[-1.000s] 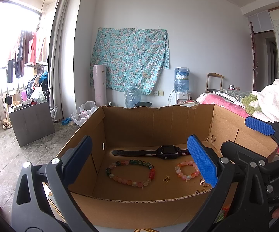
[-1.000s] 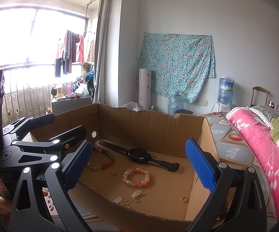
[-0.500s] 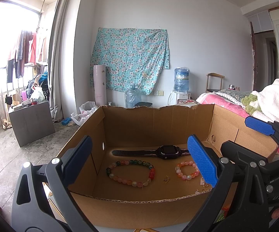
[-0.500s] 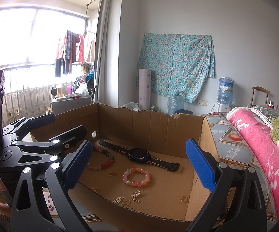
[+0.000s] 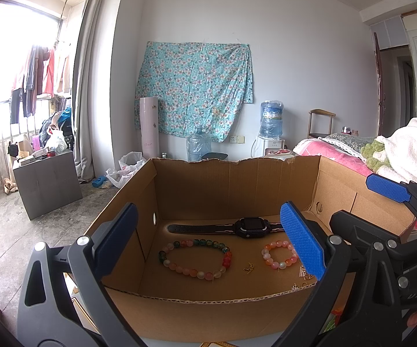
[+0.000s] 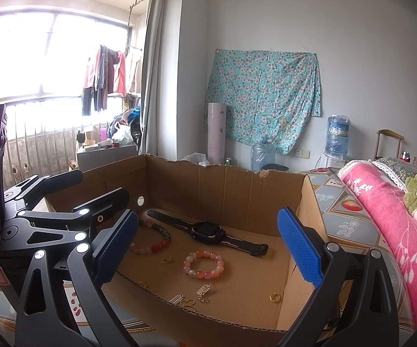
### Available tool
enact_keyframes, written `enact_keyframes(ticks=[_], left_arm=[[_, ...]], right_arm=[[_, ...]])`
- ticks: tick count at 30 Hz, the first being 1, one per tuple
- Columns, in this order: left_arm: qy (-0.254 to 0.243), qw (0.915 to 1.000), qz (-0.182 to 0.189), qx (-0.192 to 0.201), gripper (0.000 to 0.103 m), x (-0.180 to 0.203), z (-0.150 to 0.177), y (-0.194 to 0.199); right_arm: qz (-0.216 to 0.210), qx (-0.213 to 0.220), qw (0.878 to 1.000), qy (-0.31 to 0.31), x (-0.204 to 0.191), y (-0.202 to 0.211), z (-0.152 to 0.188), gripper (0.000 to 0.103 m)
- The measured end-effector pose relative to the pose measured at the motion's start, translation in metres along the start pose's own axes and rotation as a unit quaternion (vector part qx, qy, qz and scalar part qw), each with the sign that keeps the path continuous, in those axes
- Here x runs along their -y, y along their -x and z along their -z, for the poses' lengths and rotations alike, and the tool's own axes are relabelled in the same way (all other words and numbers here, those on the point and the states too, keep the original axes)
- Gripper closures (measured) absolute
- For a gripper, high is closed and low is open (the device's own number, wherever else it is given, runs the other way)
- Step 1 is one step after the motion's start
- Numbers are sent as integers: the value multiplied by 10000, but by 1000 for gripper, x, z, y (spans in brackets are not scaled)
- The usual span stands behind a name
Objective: Organize jewelry
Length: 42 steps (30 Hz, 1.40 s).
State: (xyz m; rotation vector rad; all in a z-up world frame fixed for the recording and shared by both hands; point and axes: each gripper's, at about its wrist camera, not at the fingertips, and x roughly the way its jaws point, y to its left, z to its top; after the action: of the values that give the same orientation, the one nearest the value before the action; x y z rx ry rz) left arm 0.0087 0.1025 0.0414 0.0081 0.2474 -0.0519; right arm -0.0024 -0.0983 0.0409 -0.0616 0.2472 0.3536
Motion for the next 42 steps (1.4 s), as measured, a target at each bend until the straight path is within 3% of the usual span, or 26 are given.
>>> enact_keyframes(ticks=[42], left_arm=[[0,10000,0,1,8,0,-1,-1]], right_arm=[[1,-2,10000,0,-4,2,0,8]])
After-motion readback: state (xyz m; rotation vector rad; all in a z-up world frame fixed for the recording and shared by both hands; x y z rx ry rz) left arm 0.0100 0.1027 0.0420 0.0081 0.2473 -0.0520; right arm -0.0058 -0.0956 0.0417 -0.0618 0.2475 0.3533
